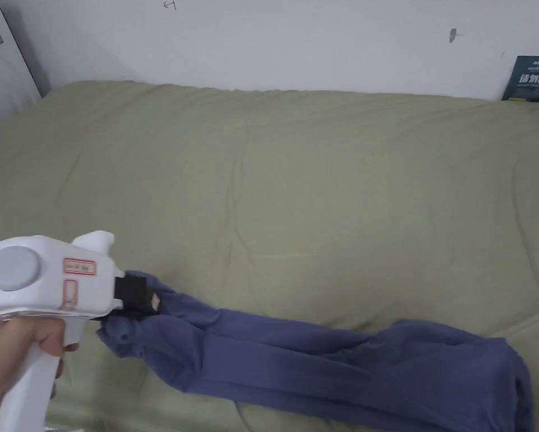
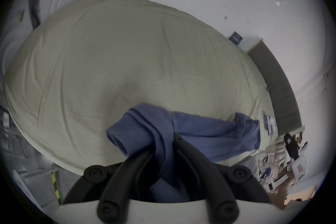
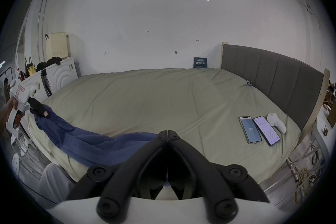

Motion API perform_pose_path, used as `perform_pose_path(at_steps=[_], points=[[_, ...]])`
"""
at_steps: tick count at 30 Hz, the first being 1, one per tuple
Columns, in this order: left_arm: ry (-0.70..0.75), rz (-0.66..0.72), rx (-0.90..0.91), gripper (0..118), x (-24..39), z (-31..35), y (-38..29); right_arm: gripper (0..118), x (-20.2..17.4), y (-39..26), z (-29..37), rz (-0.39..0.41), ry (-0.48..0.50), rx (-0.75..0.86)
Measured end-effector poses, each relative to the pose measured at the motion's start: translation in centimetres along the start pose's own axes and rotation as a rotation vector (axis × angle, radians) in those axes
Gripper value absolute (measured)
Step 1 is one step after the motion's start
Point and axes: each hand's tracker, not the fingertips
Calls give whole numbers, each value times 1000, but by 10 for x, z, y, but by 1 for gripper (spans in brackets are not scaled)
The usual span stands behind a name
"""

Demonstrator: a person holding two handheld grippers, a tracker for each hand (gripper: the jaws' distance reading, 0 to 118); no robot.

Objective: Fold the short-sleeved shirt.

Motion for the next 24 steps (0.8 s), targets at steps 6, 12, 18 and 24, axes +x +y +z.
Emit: perform_pose_path(at_steps=[6, 12, 18, 24], points=[[71, -195, -65, 3, 102, -46, -9, 0, -3, -12, 3, 17, 33, -11], [118, -262, -125, 33, 168, -131, -26, 0, -2, -20, 4, -1, 56, -30], [-31, -204, -169, 107, 191, -135, -32, 0, 4, -22, 8, -7, 51, -52], [-169, -151, -68, 0, 145, -76, -16, 0, 9, -21, 1, -45, 52, -71]])
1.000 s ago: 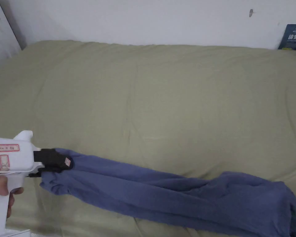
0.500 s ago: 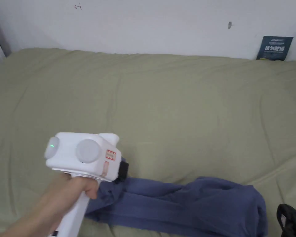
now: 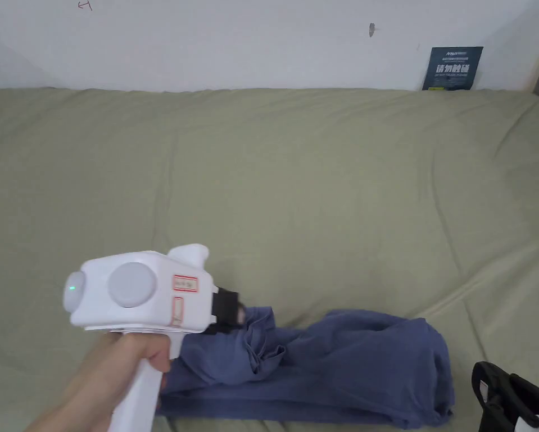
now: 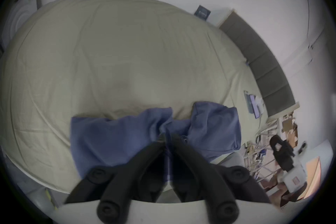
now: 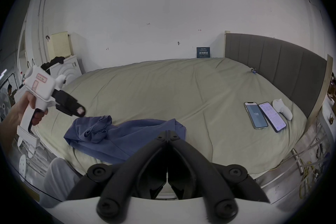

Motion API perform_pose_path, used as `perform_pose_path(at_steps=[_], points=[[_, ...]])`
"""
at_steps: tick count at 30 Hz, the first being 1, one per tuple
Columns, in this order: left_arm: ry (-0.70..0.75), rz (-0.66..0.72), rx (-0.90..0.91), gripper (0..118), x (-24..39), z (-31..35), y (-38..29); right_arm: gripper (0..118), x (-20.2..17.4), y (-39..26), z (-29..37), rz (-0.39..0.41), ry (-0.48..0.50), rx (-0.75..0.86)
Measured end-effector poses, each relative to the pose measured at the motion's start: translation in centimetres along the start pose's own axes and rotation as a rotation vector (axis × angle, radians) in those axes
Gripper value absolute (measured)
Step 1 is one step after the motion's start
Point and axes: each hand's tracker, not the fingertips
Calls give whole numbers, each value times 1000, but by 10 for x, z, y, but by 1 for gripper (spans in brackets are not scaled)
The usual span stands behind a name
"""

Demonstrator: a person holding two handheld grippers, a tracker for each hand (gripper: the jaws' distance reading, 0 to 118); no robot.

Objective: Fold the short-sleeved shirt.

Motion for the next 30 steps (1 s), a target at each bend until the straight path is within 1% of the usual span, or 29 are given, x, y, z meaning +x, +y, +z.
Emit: perform_pose_path(at_steps=[1, 4, 6, 8, 10, 11, 12, 13, 14, 15, 16, 18, 20, 24, 25, 26, 28, 29, 30], points=[[-4, 61, 16, 0, -13, 7, -1, 0, 0, 0, -1, -6, 2, -4], [3, 111, -14, 0, -50, 3, -1, 0, -2, -2, -3, -1, -1, -11], [1, 121, -49, 0, -57, -17, -5, 0, -2, -3, -4, -2, 1, -22], [-62, 152, -116, 0, -53, -45, -11, 0, -2, -5, -3, -10, 0, -29], [-175, 182, -182, 0, -35, -81, -25, 0, -2, -5, -2, -16, -4, -35], [-192, 185, -217, 0, -27, -99, -33, 0, -2, -6, -1, -16, -8, -36], [-134, 157, -250, 0, -17, -115, -42, 0, -2, -6, 0, -17, -12, -38], [-132, 129, -266, 0, -10, -126, -51, 0, -2, -6, 2, -18, -16, -40], [-163, 130, -229, 0, -13, -128, -49, 0, -1, -5, 3, -20, -17, -41], [-194, 167, -206, 0, -14, -120, -44, 0, -1, -5, 4, -23, -19, -40], [-202, 173, -214, 0, -15, -113, -40, 0, 0, -5, 4, -25, -17, -41], [-190, 120, -198, 0, -17, -85, -33, 0, -1, -3, 0, -23, -15, -46], [-157, 79, -115, 0, -34, -43, -27, 0, -4, 0, -3, -16, -10, -50], [-79, 159, 4, 0, -88, 25, -26, 0, -10, 4, -8, -19, 8, -46], [-42, 166, 5, 0, -103, 35, -29, 0, -12, 4, -11, -18, 13, -51], [-16, 169, -1, 0, -105, 43, -31, 0, -14, 4, -13, -16, 24, -54], [20, 204, -2, 1, -126, 46, -38, 0, -19, 4, -15, -10, 34, -56], [15, 231, -6, 19, -132, 42, -41, 0, -20, 5, -16, -8, 35, -59], [-48, 263, 3, 43, -141, 32, -39, 0, -22, 6, -17, -5, 39, -63]])
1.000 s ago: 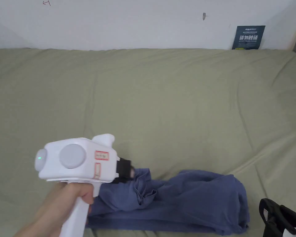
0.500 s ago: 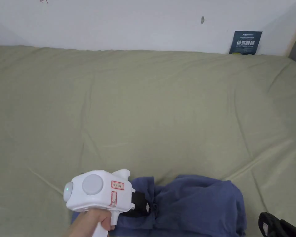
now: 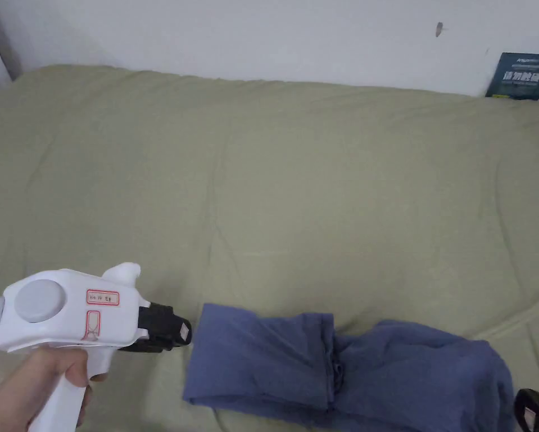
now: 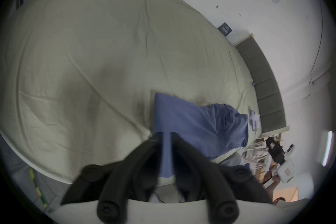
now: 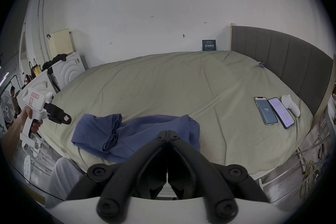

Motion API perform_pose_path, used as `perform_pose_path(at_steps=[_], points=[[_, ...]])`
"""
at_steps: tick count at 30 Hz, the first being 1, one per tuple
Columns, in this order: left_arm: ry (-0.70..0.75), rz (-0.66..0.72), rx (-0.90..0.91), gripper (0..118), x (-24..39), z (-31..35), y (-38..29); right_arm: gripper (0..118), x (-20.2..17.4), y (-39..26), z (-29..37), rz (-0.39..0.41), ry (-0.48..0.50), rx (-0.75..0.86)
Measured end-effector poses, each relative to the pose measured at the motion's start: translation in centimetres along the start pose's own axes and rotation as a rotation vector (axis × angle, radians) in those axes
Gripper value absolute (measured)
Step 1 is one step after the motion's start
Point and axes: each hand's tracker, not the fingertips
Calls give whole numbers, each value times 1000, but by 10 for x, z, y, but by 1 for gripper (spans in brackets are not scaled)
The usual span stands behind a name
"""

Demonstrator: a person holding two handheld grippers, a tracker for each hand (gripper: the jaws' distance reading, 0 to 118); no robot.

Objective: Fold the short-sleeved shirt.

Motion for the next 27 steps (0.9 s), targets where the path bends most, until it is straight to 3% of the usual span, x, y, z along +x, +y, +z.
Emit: perform_pose_path(at_steps=[2, 3, 4, 6, 13, 14, 15, 16, 17, 18, 20, 27], points=[[-66, 40, -20, 74, -11, -13, -1, 0, -3, 1, 1, 3, -3, -2], [-91, 49, -74, 114, -14, -23, -3, 0, -4, 2, 2, 4, -4, -3], [-163, 93, 29, 117, -25, -22, 3, 0, -4, 2, 2, 8, -5, -5], [-209, 122, -106, 115, -28, -32, -9, 0, -5, 3, 3, 22, -16, -9], [-445, 160, -100, 113, -47, -91, 14, 0, -3, 5, 5, 21, -46, -25], [-453, 181, -114, 106, -48, -96, 14, 0, -3, 5, 6, 23, -49, -27], [-481, 158, -130, 83, -47, -101, 15, 0, -3, 5, 7, 26, -54, -26], [-447, 152, -126, 42, -28, -95, 3, 0, -2, 5, 7, 27, -57, -26], [-337, 139, -182, 13, -24, -102, -2, 0, -1, 4, 8, 25, -59, -27], [-288, 141, -212, 13, -24, -109, -9, 0, -1, 4, 8, 22, -58, -27], [-425, 201, -170, 13, -25, -95, -14, 0, 0, 3, 10, 17, -58, -25], [-277, 144, -11, 13, -39, -5, -3, 0, 1, 5, 10, 3, -26, 3]])
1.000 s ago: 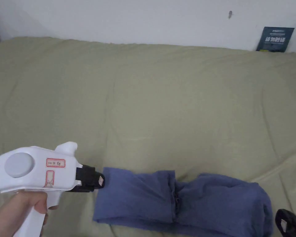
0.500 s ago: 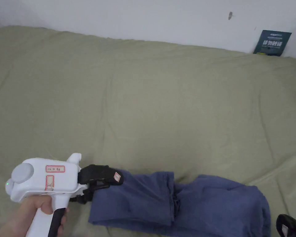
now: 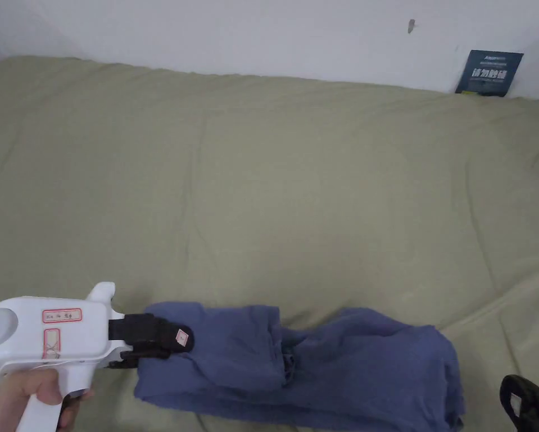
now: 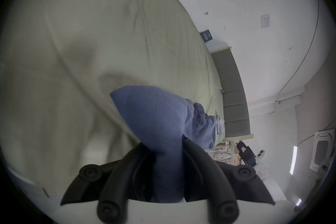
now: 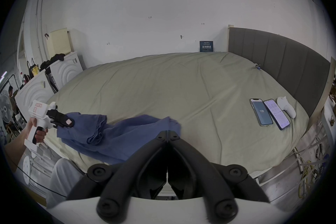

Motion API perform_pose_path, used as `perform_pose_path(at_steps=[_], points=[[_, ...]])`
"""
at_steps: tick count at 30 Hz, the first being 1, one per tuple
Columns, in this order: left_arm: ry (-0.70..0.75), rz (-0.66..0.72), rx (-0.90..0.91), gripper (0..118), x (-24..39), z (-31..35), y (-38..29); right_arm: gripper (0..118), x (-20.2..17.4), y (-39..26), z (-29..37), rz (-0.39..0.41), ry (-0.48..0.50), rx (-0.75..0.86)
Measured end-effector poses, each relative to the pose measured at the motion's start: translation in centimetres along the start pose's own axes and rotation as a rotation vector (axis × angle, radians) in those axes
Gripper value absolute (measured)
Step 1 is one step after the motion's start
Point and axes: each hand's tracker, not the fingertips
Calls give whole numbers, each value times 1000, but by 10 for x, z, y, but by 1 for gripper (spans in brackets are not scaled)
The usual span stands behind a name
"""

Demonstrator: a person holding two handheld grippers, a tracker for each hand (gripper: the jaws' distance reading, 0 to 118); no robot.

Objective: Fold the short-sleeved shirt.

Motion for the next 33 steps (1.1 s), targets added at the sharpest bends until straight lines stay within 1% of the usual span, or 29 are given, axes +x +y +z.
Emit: perform_pose_path(at_steps=[1, 2, 3, 4, 5, 7, 8, 9, 10, 12, 15, 18, 21, 25, 26, 27, 28, 29, 30, 32, 33], points=[[-2, 9, -3, 13, -13, 14, 7, 0, -1, 1, 0, -7, 16, 6], [31, 14, 21, 13, -10, 30, 10, 0, -2, 1, 0, -10, 22, 8], [81, -30, 41, 13, -4, 47, 14, 0, -4, 2, 0, -9, 29, 11], [174, -95, 64, 13, 6, 62, 19, 0, -5, 3, 0, -4, 43, 17], [221, -122, 83, 13, 32, 64, 3, 0, -6, 3, 0, 2, 51, 21], [338, -152, 82, 13, 56, 71, 5, 0, -7, 4, 1, 11, 57, 30], [397, -211, 69, 13, 72, 67, 4, 0, -8, 4, 1, 14, 59, 33], [468, -267, 55, 13, 90, 55, -4, 0, -8, 3, 1, 13, 60, 35], [501, -285, 48, 13, 104, 47, -6, 0, -7, 3, 2, 10, 59, 37], [507, -303, 17, 13, 132, 27, -11, 0, -4, 2, 6, 0, 61, 43], [576, -430, -47, 13, 169, -12, -19, 0, 0, 4, 12, -7, 35, 49], [634, -503, -105, 13, 210, -56, -42, 0, 6, 6, 19, -1, 22, 75], [644, -528, -138, 13, 229, -105, -52, 0, 12, 8, 24, -12, 13, 91], [713, -564, -199, 13, 245, -170, -73, 0, 23, 6, 26, -53, 11, 102], [720, -570, -204, 21, 245, -183, -76, 0, 25, 5, 26, -61, 8, 101], [714, -562, -208, 46, 243, -195, -78, 0, 28, 4, 27, -70, 2, 97], [686, -529, -208, 84, 241, -204, -80, 0, 30, 3, 28, -79, -5, 94], [628, -504, -213, 117, 239, -211, -80, 0, 33, 2, 29, -86, -13, 91], [606, -474, -241, 118, 235, -217, -79, 0, 36, 1, 29, -94, -16, 86], [549, -433, -199, 113, 235, -207, -79, 0, 40, -1, 32, -102, -25, 81], [505, -426, -207, 113, 237, -197, -80, 0, 42, -2, 32, -100, -33, 77]])
